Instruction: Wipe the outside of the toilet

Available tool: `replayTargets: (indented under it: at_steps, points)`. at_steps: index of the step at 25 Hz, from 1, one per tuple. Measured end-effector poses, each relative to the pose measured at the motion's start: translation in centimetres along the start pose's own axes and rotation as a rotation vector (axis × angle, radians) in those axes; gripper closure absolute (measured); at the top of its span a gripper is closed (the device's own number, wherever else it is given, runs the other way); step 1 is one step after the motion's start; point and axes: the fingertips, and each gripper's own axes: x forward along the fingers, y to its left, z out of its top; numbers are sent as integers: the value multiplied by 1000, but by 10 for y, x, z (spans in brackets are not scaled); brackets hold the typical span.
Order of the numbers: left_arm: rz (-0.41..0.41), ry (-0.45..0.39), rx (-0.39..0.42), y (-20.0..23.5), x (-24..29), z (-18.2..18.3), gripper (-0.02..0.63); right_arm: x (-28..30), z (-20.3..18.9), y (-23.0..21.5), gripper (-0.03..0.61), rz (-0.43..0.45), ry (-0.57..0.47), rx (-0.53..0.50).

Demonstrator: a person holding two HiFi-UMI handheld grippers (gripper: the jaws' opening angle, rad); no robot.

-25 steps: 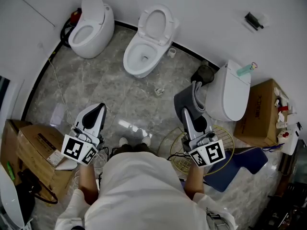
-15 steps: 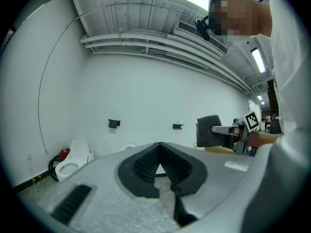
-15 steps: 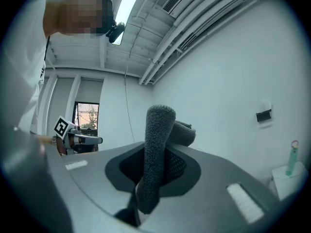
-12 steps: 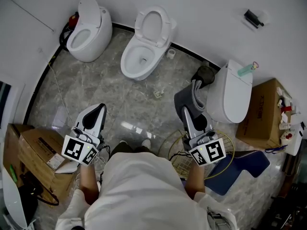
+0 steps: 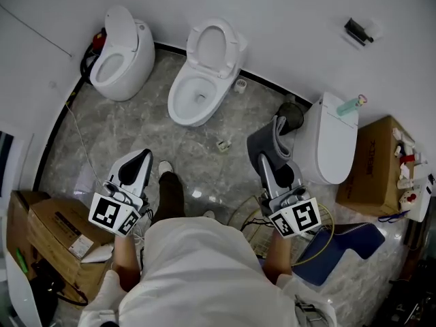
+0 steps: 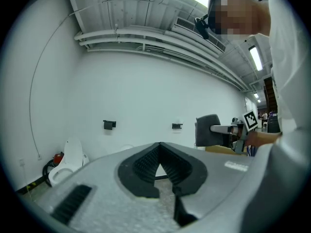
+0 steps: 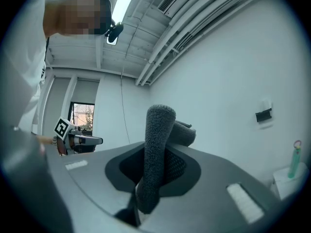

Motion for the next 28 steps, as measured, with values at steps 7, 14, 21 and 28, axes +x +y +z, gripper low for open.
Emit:
replayTargets:
  at_steps: [7, 14, 21, 28]
  points:
    - [-54, -10, -37, 92, 56, -3, 615, 85, -11, -16, 520, -69, 31, -11]
    - [-129, 15, -80, 200, 119, 0, 615, 198, -17, -25, 520, -123, 71, 11]
    - [-204, 55, -95, 277, 160, 1, 615, 291, -24, -29, 520, -168, 100, 40]
    - [-257, 75, -111, 344, 196, 1, 615, 360, -30, -33, 520, -214, 120, 40]
